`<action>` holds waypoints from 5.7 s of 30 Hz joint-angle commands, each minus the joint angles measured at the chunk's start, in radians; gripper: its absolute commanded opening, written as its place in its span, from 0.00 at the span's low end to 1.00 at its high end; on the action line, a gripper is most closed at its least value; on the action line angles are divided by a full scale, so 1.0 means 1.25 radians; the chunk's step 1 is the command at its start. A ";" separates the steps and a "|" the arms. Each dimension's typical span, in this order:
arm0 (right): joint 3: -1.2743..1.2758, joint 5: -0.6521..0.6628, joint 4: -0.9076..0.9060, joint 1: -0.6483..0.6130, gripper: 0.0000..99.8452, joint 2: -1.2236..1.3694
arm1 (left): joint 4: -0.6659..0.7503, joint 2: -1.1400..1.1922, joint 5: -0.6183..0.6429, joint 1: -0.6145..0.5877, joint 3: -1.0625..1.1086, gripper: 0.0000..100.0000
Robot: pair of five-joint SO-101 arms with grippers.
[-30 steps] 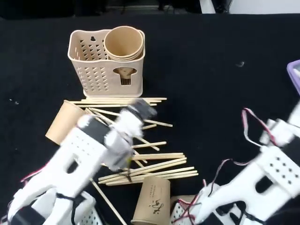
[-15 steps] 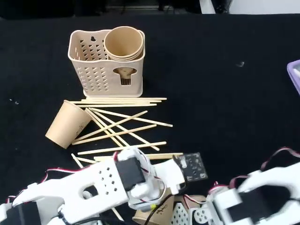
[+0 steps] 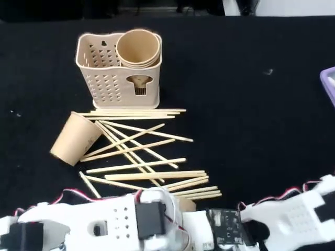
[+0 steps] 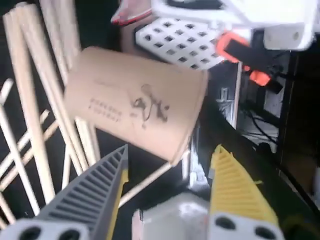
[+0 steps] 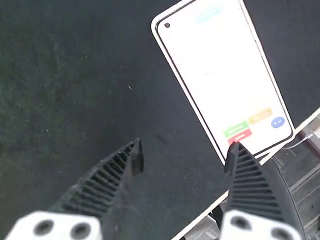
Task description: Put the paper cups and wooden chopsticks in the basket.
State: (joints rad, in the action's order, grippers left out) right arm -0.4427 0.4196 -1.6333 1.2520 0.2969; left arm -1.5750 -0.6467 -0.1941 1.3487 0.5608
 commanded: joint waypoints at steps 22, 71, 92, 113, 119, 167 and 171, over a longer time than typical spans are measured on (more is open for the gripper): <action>-0.137 0.009 -0.066 0.042 0.27 0.039 | 0.233 -0.020 -0.270 -0.180 0.202 0.09; 0.546 0.000 0.043 -0.479 0.07 -0.585 | 0.323 0.099 -0.018 -0.995 -0.566 0.03; 1.005 -0.189 0.241 -0.749 0.07 -0.813 | -0.146 0.644 -0.026 -0.964 -1.350 0.03; 1.200 -0.249 0.338 -0.836 0.07 -1.005 | -0.134 0.644 -0.058 -0.967 -1.223 0.03; 1.227 -0.249 0.358 -0.836 0.07 -1.005 | -0.077 0.643 -0.028 -0.968 -1.223 0.16; 1.238 -0.249 0.372 -0.872 0.08 -1.006 | -0.145 0.561 0.260 -1.359 -1.002 0.23; 1.238 -0.249 0.372 -0.874 0.08 -1.006 | -0.141 0.561 0.285 -1.358 -0.870 0.25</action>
State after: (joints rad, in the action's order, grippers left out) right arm 1.1086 0.1174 -1.1853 0.1765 -0.9337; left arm -1.7530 0.0729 0.1297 -0.3437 -0.6452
